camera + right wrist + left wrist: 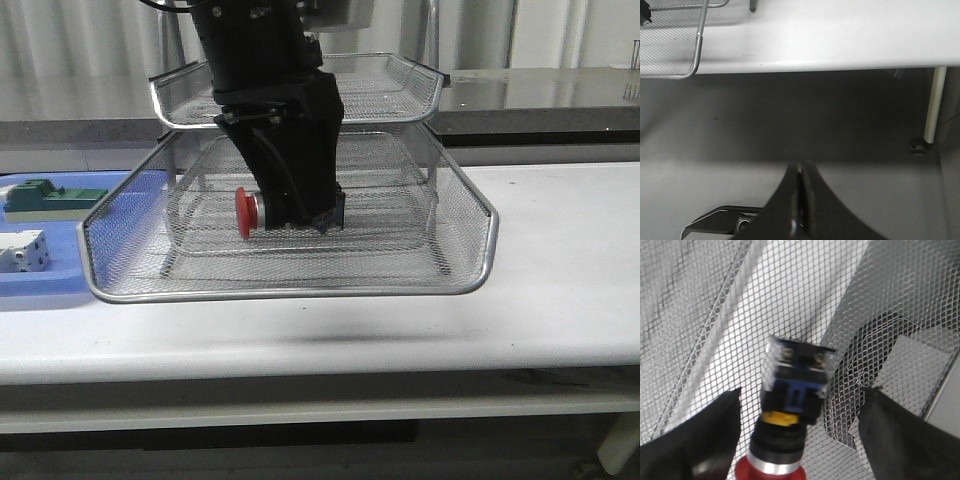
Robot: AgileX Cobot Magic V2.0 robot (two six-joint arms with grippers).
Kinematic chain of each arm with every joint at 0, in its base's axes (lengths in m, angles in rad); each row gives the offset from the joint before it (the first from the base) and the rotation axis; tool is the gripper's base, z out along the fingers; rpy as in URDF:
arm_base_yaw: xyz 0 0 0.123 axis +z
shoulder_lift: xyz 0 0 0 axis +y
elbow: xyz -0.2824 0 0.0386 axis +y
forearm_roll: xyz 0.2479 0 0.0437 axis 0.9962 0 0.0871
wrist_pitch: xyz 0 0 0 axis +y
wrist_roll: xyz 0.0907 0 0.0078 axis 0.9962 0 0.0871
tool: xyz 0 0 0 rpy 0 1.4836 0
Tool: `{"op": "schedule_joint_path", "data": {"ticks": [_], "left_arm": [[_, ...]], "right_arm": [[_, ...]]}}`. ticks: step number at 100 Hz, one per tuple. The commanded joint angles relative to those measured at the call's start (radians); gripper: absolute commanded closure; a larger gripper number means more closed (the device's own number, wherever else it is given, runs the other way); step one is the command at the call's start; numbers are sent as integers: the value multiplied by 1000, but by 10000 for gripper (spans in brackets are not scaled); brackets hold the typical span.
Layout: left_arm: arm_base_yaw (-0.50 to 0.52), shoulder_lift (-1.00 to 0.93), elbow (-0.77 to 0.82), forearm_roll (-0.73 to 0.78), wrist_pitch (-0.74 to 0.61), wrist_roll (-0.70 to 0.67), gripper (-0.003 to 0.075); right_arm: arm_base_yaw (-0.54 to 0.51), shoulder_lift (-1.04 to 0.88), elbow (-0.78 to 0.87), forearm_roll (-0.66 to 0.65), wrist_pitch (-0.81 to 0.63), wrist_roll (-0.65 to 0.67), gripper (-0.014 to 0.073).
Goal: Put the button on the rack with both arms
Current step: 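Carry the button with the left gripper into the pulled-out mesh tray, then open the left gripper and lift it away from the button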
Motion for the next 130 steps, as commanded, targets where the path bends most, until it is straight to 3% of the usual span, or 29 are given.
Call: {"op": "schedule_joint_path", "data": {"ticks": [1, 77, 103, 130], "left_arm": [[-8, -58, -25, -18, -16, 1, 225], [12, -173, -105, -13, 45, -37, 226], [122, -300, -69, -11, 45, -69, 226], [292, -472, 164, -34, 28, -70, 227]], "right_arm": [[-3, 10, -34, -10, -48, -4, 661], [-3, 10, -34, -10, -48, -4, 661], [-3, 10, -34, -10, -48, -4, 661], [-3, 10, -34, -10, -48, -4, 661]]}}
